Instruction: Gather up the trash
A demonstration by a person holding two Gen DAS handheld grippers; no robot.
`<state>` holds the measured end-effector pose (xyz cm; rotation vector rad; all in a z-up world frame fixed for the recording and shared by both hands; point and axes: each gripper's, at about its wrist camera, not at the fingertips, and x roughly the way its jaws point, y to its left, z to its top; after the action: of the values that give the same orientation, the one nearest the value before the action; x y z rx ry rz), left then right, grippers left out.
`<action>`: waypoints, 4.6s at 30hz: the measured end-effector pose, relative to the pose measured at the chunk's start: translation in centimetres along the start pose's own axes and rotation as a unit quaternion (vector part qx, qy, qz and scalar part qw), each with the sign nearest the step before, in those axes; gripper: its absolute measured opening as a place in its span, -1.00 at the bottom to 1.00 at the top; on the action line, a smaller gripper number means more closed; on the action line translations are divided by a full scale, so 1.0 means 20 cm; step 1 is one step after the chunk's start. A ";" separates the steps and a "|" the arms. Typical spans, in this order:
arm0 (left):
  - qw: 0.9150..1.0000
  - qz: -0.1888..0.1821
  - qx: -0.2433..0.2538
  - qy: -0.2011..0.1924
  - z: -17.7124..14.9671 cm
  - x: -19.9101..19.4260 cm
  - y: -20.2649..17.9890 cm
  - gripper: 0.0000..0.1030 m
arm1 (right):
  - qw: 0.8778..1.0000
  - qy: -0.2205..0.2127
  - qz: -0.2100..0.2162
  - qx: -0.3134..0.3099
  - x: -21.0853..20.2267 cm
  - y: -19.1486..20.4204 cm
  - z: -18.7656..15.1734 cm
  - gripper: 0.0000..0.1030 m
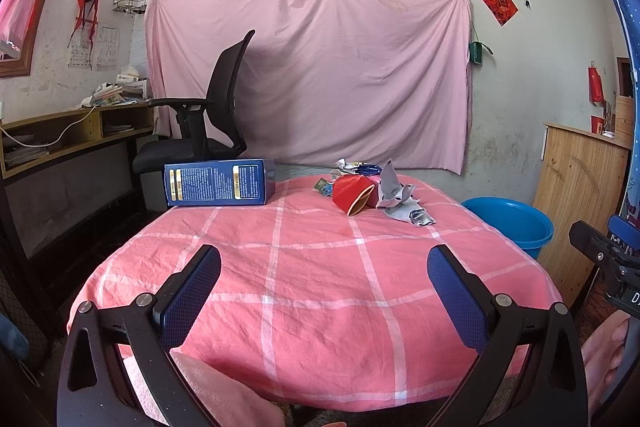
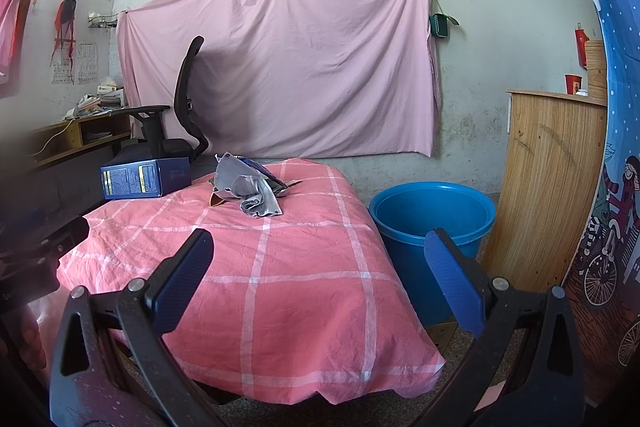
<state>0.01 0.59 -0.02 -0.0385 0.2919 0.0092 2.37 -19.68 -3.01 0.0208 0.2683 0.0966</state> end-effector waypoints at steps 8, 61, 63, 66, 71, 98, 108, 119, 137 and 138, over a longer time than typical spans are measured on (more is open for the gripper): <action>1.000 -0.001 0.000 0.001 0.01 -0.01 0.01 0.97 | 1.000 0.000 0.000 0.001 0.00 0.00 0.00 1.00; 1.000 0.000 0.003 0.001 0.01 -0.01 -0.02 0.97 | 1.000 -0.001 0.001 0.003 -0.01 -0.01 0.01 1.00; 1.000 0.000 0.003 0.001 0.01 -0.01 -0.02 0.97 | 1.000 -0.001 0.000 0.003 0.00 -0.01 0.01 1.00; 1.000 0.000 -0.002 0.001 0.02 0.00 -0.02 0.97 | 1.000 0.001 0.003 0.007 0.00 -0.02 0.02 1.00; 1.000 0.007 -0.010 -0.005 0.10 0.05 0.00 0.97 | 1.000 0.010 0.018 0.020 0.03 -0.01 0.06 1.00; 0.998 0.009 -0.029 0.052 0.43 1.05 0.29 0.95 | 0.983 0.136 0.116 -0.046 1.17 0.27 0.34 1.00; 0.975 -0.100 -0.022 0.195 0.25 1.35 0.23 0.34 | 0.945 0.281 0.160 -0.057 1.40 0.29 0.18 0.85; 0.952 -0.178 0.051 0.243 0.22 1.44 0.02 -0.08 | 0.932 0.305 0.189 -0.053 1.34 0.27 0.12 -0.11; 0.965 -0.138 0.049 0.217 0.19 1.35 -0.04 -0.98 | 0.950 0.224 0.217 -0.013 1.14 0.13 0.17 -0.42; 0.967 -0.135 0.045 0.211 0.19 1.32 -0.05 -0.98 | 0.953 0.212 0.218 -0.010 1.12 0.12 0.19 -0.42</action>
<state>26.44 -0.12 -3.96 0.0106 0.7114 -0.2854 24.58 -15.15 -5.21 0.0385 0.6919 0.5478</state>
